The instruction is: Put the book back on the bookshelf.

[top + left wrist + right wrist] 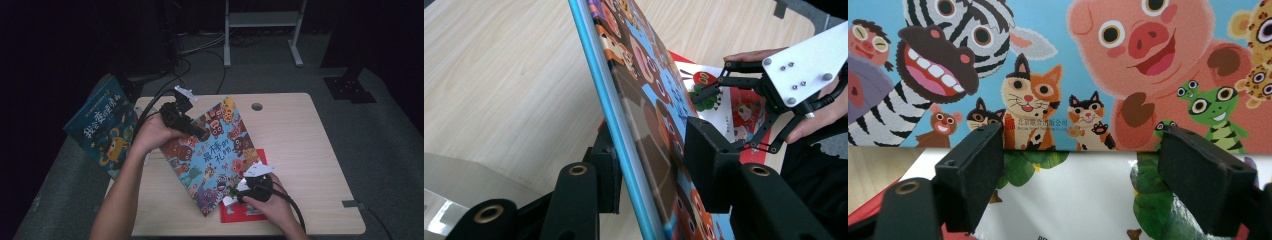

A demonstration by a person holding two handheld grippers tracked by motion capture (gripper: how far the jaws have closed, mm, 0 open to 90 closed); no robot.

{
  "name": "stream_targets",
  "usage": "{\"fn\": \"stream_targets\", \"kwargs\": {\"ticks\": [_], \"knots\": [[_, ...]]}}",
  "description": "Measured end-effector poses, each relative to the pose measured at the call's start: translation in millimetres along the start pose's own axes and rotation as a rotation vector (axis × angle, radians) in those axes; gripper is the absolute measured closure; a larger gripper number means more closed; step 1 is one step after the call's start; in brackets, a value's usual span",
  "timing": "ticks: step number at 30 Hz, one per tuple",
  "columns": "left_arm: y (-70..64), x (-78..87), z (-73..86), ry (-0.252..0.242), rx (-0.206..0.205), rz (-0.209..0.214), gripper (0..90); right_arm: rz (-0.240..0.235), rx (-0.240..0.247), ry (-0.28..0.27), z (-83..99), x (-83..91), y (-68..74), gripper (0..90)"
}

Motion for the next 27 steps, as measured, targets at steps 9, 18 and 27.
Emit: {"fn": "stream_targets", "kwargs": {"ticks": [9,18,27], "knots": [[-6.6,-6.5,-10.7,0.043,-0.006,0.049,63.2,-0.003,-0.002,-0.005,-0.1,-0.4,-0.2,17.6],[-9.3,-0.1,-13.5,0.065,0.017,0.078,68.4,-0.012,0.010,-0.011,-1.2,-0.8,1.1,21.6],[-19.6,14.2,-15.8,0.077,-0.023,0.103,76.2,0.046,-0.040,-0.053,9.0,19.7,-37.1,31.8]]}}
Point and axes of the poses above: each handheld gripper's, and its own axes: x roughly backward along the jaws, z roughly out of its underside, y roughly to its left, the point moved 6 cm from there along -x, roughly forward along the jaws, and after that the axes turned 14 degrees about y, right-handed, at the moved point
